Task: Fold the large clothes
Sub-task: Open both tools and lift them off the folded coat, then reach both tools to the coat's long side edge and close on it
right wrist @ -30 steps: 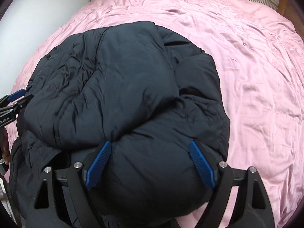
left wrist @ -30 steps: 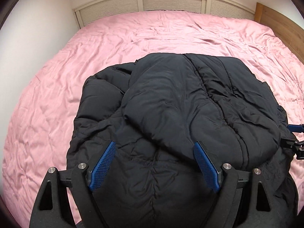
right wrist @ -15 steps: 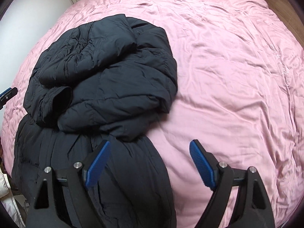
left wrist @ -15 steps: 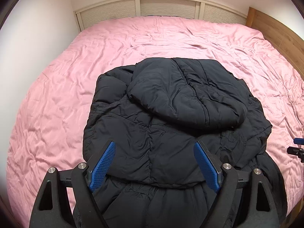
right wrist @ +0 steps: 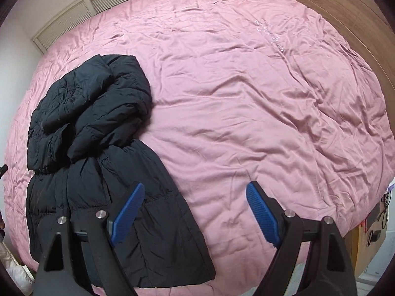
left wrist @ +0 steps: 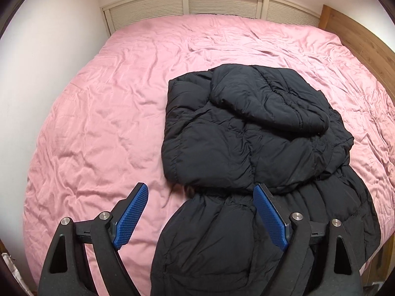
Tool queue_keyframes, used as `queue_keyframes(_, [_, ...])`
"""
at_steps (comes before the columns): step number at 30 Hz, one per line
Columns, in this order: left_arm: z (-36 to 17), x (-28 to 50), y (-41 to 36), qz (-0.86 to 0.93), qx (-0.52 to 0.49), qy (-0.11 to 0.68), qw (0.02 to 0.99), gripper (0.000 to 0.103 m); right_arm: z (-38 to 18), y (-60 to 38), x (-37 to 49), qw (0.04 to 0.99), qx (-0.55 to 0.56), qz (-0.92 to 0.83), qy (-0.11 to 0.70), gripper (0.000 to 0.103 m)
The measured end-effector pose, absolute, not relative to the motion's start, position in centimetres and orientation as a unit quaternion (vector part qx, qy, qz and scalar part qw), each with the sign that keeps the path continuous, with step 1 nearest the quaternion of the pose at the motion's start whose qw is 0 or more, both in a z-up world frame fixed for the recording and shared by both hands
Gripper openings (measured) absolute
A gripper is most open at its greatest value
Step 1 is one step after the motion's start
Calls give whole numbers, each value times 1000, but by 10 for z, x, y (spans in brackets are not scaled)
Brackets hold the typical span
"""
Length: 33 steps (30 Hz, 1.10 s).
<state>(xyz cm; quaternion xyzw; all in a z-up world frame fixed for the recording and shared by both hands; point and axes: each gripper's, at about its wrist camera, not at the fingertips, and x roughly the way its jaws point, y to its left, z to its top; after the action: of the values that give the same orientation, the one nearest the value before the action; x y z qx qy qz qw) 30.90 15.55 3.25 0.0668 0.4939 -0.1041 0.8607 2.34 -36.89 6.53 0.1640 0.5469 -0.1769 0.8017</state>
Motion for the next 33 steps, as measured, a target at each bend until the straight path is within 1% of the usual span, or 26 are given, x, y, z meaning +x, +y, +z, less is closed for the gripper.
queue_keyframes(5, [18, 291, 221, -93, 34, 531, 842, 86, 74, -379, -12, 798, 200, -197, 533, 85])
queue_keyframes(9, [-3, 266, 259, -94, -10, 562, 821, 86, 61, -380, -33, 785, 228, -198, 540, 85])
queue_keyframes(14, [-35, 238, 287, -99, -71, 601, 790, 86, 39, -371, -45, 772, 256, -170, 556, 85])
queue_keyframes(20, [-72, 206, 297, -108, -140, 634, 753, 86, -1, -361, -43, 743, 280, -111, 597, 85])
queue_keyframes(23, [-93, 196, 296, -108, -157, 647, 738, 86, -28, -364, -42, 727, 300, -91, 611, 85])
queue_keyframes(29, [-123, 188, 293, -97, -176, 648, 734, 86, -84, -368, -39, 698, 322, -59, 637, 85])
queue_keyframes(33, [-131, 181, 293, -89, -196, 639, 738, 86, -110, -367, -35, 688, 334, -41, 643, 85])
